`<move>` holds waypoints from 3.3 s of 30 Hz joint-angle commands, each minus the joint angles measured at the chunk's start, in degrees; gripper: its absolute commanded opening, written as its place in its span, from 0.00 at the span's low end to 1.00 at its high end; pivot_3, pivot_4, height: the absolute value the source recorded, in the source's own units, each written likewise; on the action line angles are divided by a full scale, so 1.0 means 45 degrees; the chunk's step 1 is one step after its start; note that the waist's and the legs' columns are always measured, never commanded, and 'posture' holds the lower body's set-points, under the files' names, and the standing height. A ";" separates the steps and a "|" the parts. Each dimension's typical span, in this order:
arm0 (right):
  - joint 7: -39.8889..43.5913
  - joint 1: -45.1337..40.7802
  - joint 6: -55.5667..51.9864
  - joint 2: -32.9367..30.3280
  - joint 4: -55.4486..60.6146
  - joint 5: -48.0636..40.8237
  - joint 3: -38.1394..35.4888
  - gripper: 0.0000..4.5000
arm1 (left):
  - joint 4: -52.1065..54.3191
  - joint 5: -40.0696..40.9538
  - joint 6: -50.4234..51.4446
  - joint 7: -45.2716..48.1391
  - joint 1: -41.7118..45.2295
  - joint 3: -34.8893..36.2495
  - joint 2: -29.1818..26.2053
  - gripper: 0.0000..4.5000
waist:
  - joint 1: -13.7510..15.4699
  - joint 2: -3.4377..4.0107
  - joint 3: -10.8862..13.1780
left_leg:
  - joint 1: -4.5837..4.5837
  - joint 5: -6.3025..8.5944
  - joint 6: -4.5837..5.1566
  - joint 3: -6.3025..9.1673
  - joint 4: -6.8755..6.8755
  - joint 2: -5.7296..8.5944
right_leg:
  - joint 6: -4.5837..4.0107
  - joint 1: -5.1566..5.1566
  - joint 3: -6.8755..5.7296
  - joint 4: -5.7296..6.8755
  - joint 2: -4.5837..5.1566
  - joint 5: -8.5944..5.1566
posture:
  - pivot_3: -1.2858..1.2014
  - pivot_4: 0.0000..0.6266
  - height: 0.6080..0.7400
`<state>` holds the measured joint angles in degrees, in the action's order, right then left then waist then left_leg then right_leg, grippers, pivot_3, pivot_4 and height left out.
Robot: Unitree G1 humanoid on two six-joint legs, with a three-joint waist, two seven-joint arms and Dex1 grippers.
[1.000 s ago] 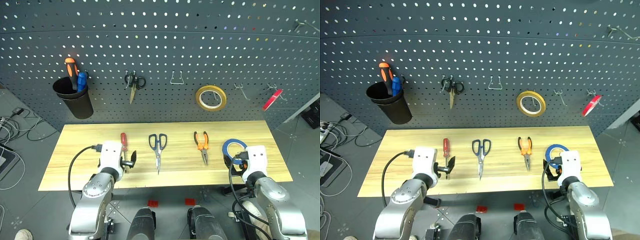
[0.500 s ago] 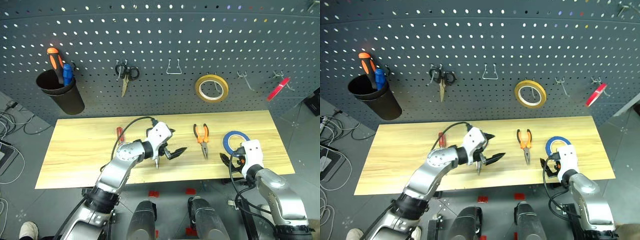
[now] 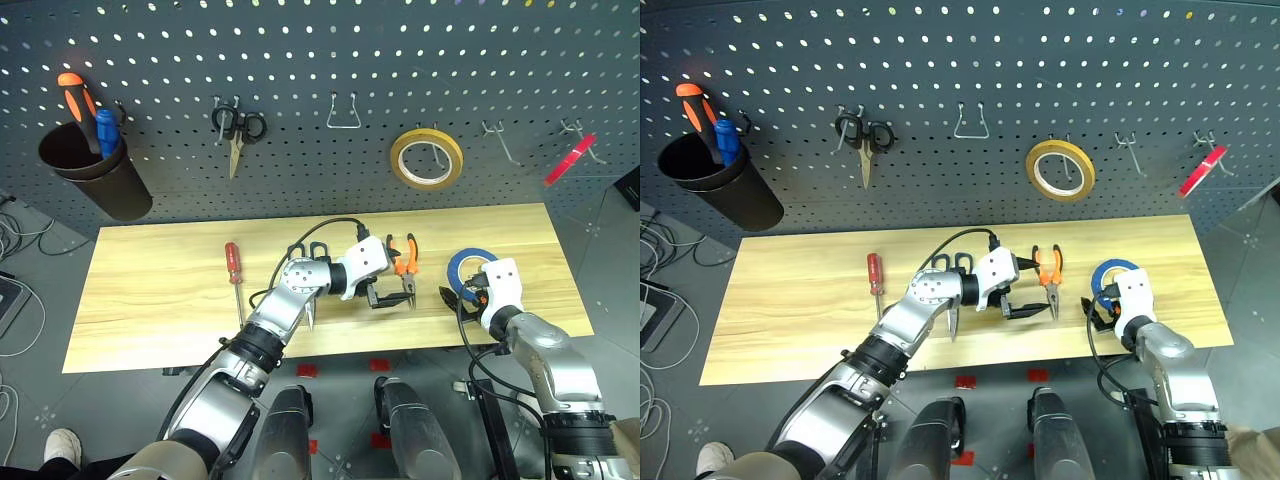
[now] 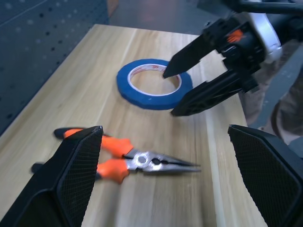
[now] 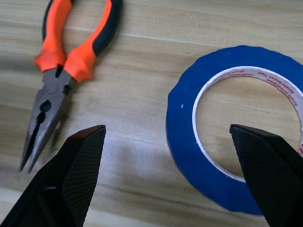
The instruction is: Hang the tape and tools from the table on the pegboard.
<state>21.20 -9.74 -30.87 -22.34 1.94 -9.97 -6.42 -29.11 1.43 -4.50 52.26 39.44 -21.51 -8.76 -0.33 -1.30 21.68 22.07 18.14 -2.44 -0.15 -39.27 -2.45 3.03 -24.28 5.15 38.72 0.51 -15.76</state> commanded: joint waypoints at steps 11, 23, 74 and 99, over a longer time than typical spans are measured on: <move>0.0239 -0.0755 0.0875 -0.0041 -0.1590 0.0006 -0.0038 1.00 | -0.2321 -0.0485 -0.1666 0.0361 0.1129 0.0133 0.0793 0.99 | 0.0013 -0.0005 0.0297 | 0.0194 -0.0011 -0.0020 0.0002 -0.0153 -0.0004 | 0.0008 -0.0164 -0.0012 0.0079 0.0008 0.0004 | 0.53 0.75 1.00; 0.0276 -0.0927 0.1420 -0.0054 -0.1991 0.0233 0.0151 0.19 | -0.2761 -0.0509 -0.2025 0.0531 0.1402 0.0408 0.1042 1.00 | 0.0018 -0.0001 0.0314 | 0.0207 -0.0012 -0.0022 0.0003 -0.0147 -0.0007 | 0.0008 -0.0183 -0.0012 0.0076 0.0006 0.0004 | 0.54 0.72 1.00; -0.3159 -0.2574 0.7534 0.1397 -0.1493 0.2426 0.0036 0.32 | 0.5122 0.0919 0.3027 -0.3608 -0.0106 0.1724 0.1649 1.00 | 0.0044 0.0010 -0.1510 | 0.0302 -0.0089 -0.0101 0.0008 -0.0148 0.0144 | 0.0024 -0.0230 -0.0076 0.0068 0.0147 0.0015 | 0.53 0.28 1.00; -0.0943 0.0459 -0.1865 0.1942 0.2342 0.1334 0.2044 0.99 | 0.7193 0.0774 0.2901 -0.2436 -0.5367 0.1777 -0.2177 1.00 | -0.0034 0.0050 -0.1733 | 0.0264 -0.0055 -0.0034 0.0064 -0.0149 0.0145 | 0.0025 -0.0200 -0.0060 0.0077 0.0148 0.0015 | 0.53 0.45 1.00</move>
<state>15.91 -6.57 -35.15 -14.24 9.72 -2.16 1.81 0.16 5.06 10.49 40.92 15.68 -14.81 -18.23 -0.48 -1.08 13.89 23.24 17.92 -2.55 0.17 -39.94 -1.79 3.14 -25.16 4.89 39.07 1.18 -15.69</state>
